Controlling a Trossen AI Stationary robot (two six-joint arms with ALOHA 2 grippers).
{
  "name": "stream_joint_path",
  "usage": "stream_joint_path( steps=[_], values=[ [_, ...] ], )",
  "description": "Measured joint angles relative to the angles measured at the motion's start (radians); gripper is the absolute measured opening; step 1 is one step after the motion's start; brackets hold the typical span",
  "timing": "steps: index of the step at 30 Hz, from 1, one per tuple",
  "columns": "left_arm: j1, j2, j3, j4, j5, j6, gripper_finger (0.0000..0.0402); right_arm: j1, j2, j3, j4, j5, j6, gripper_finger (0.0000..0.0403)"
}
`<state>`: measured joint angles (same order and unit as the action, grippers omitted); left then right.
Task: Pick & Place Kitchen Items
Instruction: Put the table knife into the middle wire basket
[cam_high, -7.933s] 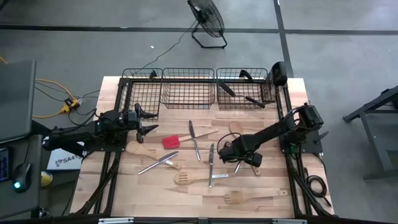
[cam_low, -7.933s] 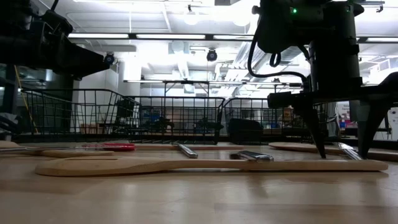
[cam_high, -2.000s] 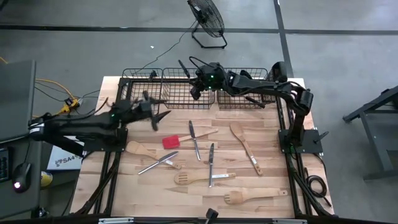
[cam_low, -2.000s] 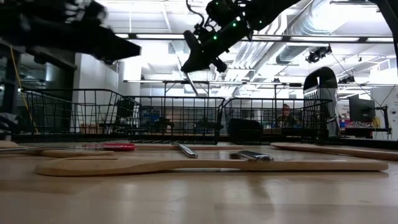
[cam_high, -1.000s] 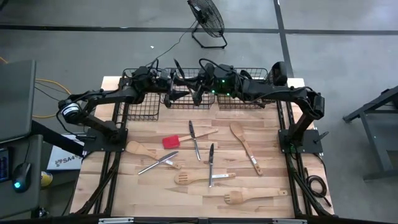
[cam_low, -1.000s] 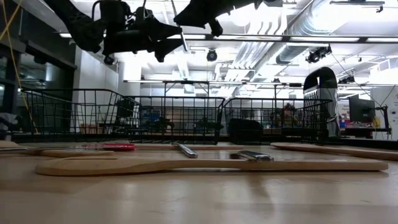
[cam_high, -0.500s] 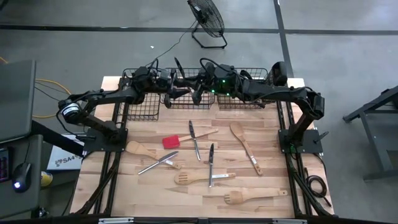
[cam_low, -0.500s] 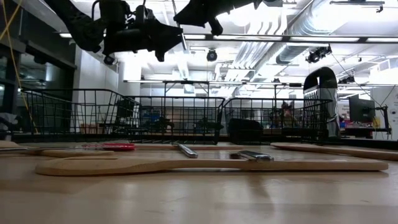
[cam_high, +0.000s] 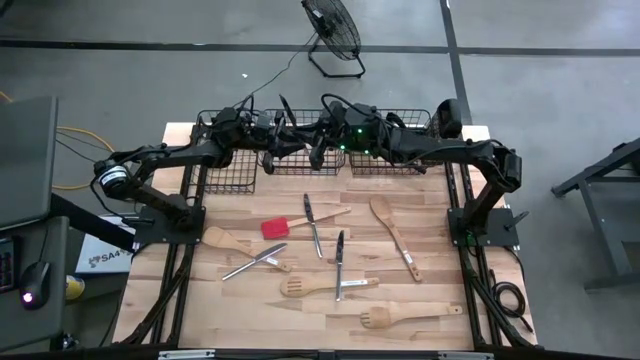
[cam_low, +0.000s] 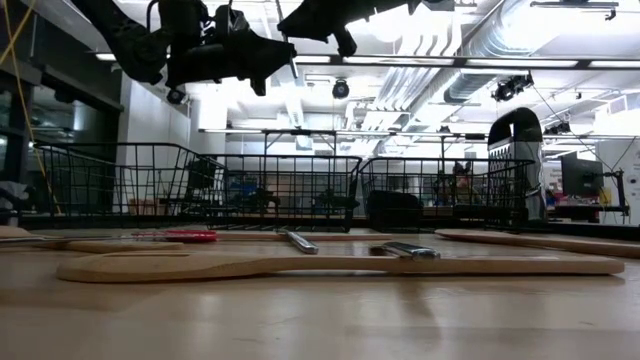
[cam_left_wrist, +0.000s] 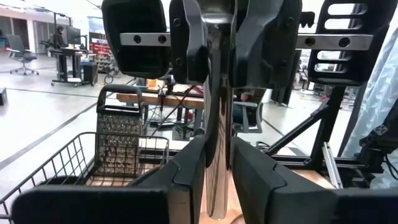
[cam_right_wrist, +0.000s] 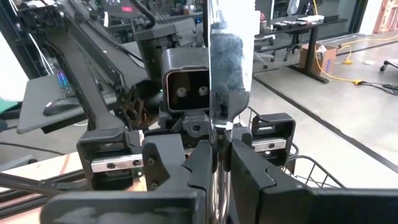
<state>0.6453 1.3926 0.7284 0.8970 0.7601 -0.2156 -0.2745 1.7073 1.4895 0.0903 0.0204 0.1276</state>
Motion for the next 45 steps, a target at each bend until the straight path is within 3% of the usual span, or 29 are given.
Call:
stream_joint_path(
  steps=[5,10,21,29,34,41,45],
  values=[
    [0.000,0.000,0.000,0.004,0.020,-0.004,0.0070,0.001,0.007,0.000,-0.001,-0.004,0.000,0.0028],
    [0.001,0.001,-0.002,0.009,0.024,-0.009,0.0040,0.003,0.016,0.000,0.003,-0.003,-0.002,0.0028],
    [0.002,0.001,-0.002,-0.008,0.025,-0.001,0.0040,0.003,0.018,0.000,-0.005,0.001,0.000,0.0030],
    [0.002,0.000,-0.002,-0.019,0.015,0.008,0.0040,0.006,0.019,0.000,-0.014,0.007,0.012,0.0126],
    [0.025,0.000,-0.001,-0.055,0.010,0.007,0.0040,0.006,0.009,0.000,-0.047,0.011,0.012,0.0156],
    [0.113,-0.001,-0.001,-0.174,-0.015,0.011,0.0040,0.006,-0.053,0.000,-0.191,0.145,0.011,0.0162],
    [0.151,-0.001,-0.001,-0.317,-0.069,0.089,0.0040,0.006,-0.103,0.000,-0.318,0.235,0.011,0.0163]
  ],
)
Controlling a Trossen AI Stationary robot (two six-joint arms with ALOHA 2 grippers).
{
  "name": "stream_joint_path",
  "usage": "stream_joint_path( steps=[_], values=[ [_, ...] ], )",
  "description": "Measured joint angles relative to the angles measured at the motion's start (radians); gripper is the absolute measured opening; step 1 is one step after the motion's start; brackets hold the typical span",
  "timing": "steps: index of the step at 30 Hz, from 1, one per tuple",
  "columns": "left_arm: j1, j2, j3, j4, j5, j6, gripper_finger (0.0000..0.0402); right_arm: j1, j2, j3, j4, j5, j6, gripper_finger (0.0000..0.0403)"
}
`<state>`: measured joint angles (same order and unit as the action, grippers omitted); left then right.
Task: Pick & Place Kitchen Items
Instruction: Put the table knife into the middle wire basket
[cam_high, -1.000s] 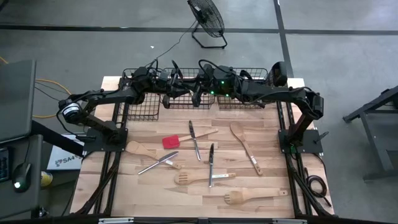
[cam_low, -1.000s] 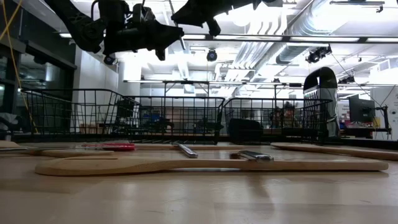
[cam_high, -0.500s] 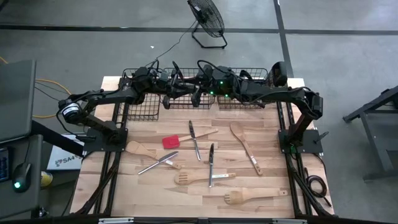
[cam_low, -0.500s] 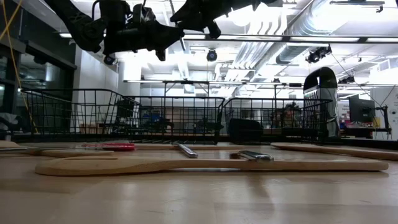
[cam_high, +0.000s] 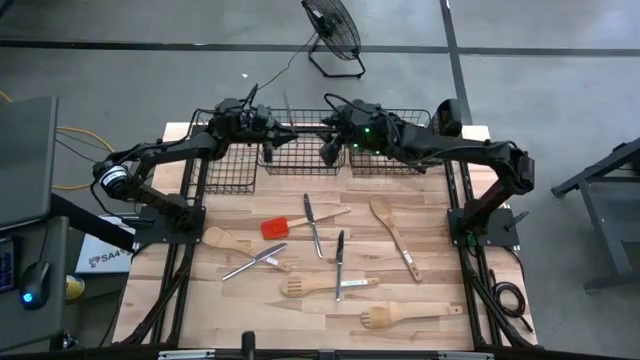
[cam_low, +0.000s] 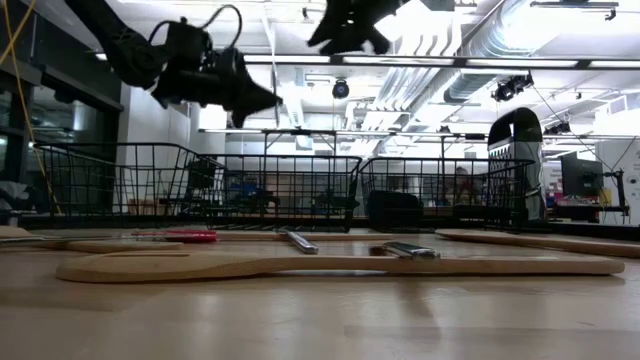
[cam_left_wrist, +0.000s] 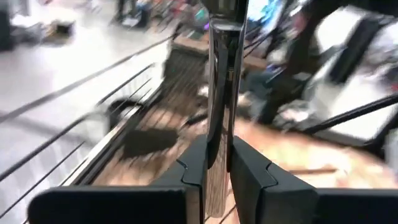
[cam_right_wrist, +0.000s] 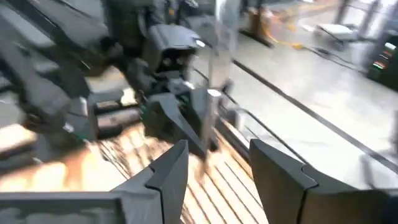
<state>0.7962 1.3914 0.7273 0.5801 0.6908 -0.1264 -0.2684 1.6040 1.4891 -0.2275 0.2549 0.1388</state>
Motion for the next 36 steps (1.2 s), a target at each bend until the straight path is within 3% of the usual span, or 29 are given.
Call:
stream_joint_path(
  steps=[5,13,21,25,36],
  values=[
    [0.015,0.000,0.000,-0.195,-0.120,0.150,0.0040,-0.002,-0.059,0.000,-0.165,0.121,0.028,0.0164],
    [0.013,0.000,0.012,-0.368,-0.304,0.274,0.0040,-0.010,-0.095,0.000,-0.336,0.200,0.052,0.0164],
    [-0.031,0.000,0.211,-0.762,-0.493,0.417,0.0040,-0.009,-0.094,0.000,-0.440,0.258,0.075,0.0164],
    [-0.057,0.017,0.307,-0.932,-0.581,0.437,0.0040,-0.010,-0.098,0.000,-0.496,0.337,0.094,0.0164],
    [-0.061,0.187,0.454,-1.133,-0.625,0.411,0.0040,-0.008,-0.158,0.000,-0.586,0.412,0.177,0.0164]
  ],
)
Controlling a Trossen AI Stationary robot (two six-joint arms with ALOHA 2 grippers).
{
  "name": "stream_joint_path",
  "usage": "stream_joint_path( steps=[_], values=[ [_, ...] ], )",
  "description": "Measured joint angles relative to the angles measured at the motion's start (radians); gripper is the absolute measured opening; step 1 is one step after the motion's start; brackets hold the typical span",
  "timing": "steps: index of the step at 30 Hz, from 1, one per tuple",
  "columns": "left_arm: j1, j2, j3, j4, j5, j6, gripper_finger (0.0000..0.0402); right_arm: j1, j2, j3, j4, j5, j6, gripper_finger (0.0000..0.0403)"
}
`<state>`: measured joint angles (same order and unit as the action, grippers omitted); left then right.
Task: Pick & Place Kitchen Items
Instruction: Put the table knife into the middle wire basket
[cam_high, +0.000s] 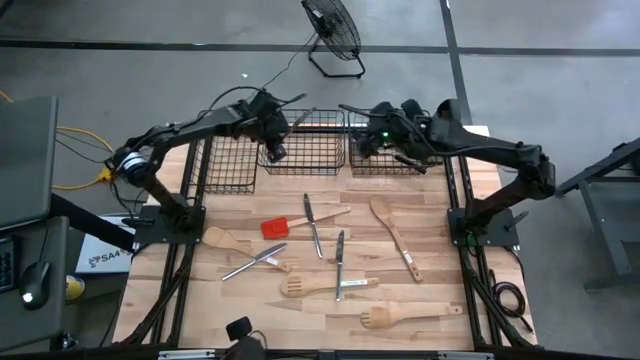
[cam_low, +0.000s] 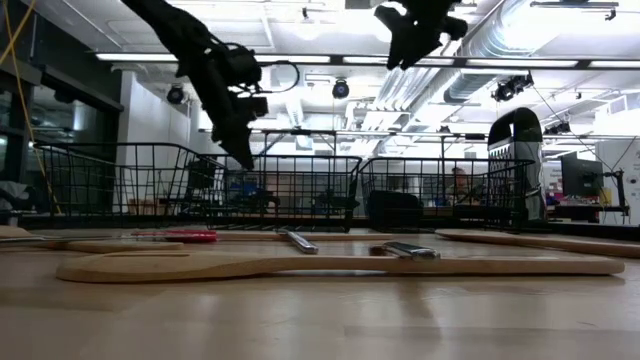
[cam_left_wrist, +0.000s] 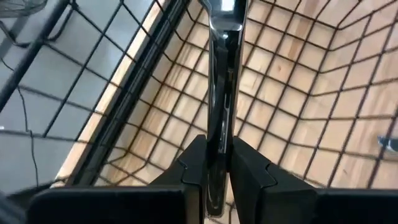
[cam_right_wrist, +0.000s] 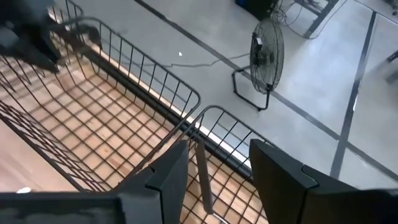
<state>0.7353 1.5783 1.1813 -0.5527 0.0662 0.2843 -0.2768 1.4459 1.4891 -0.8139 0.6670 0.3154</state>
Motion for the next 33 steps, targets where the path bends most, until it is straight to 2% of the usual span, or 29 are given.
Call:
stream_joint_path(
  steps=[4,15,26,33],
  values=[
    [-0.014,0.052,0.044,-0.058,-0.011,-0.001,0.0040,0.005,-0.051,0.000,-0.005,-0.002,-0.003,0.0164],
    [-0.064,0.186,0.224,-0.248,-0.124,0.033,0.0040,0.051,-0.172,0.000,-0.117,-0.002,0.027,0.0164],
    [-0.062,0.340,0.341,-0.402,-0.120,-0.054,0.0040,0.083,-0.202,0.000,-0.201,0.015,0.073,0.0164],
    [-0.061,0.387,0.370,-0.428,-0.056,-0.087,0.0040,0.083,-0.202,0.000,-0.204,0.015,0.073,0.0164]
  ],
)
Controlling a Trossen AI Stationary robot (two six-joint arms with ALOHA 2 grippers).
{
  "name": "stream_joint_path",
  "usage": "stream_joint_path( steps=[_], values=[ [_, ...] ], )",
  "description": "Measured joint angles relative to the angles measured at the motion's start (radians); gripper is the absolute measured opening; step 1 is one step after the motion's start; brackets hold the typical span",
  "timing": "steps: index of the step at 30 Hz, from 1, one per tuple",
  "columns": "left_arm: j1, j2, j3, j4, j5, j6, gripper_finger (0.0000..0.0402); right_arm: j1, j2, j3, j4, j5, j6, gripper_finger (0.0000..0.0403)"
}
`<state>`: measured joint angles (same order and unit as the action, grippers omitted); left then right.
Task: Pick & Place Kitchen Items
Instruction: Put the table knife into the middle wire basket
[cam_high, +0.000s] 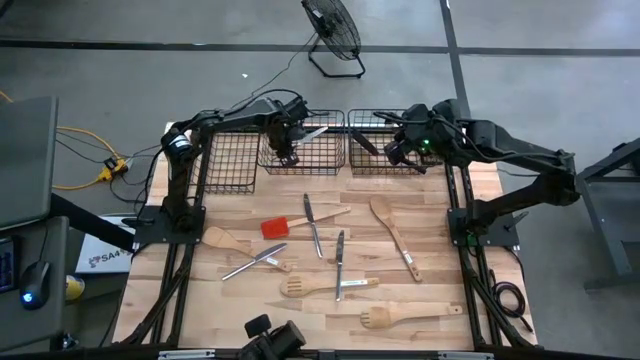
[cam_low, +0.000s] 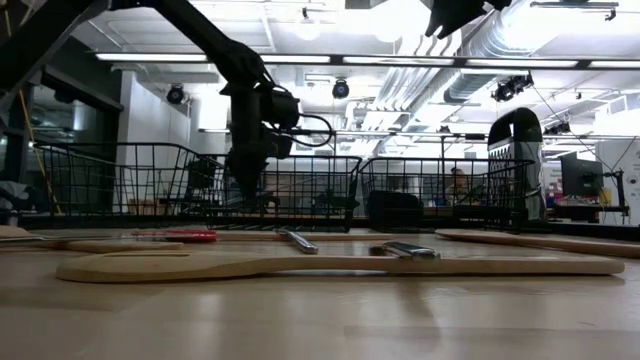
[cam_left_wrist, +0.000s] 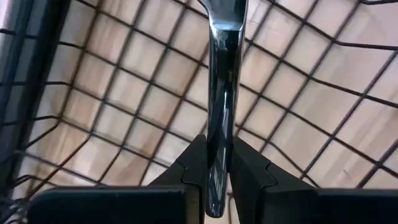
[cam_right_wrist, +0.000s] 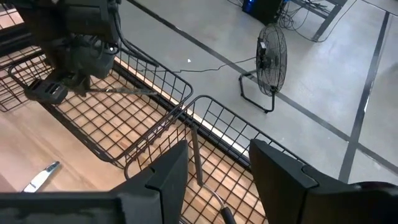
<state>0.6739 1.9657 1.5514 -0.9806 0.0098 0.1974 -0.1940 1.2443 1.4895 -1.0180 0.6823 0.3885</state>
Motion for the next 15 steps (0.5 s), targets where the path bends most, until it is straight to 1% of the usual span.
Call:
stream_joint_path(
  steps=[9,15],
  values=[
    [0.000,0.039,0.011,-0.002,0.082,-0.001,0.0040,0.000,0.000,0.000,0.004,0.000,0.004,0.0164],
    [-0.001,0.071,0.007,0.015,0.065,-0.018,0.0040,0.000,0.001,0.000,0.006,0.000,0.011,0.0164]
  ],
)
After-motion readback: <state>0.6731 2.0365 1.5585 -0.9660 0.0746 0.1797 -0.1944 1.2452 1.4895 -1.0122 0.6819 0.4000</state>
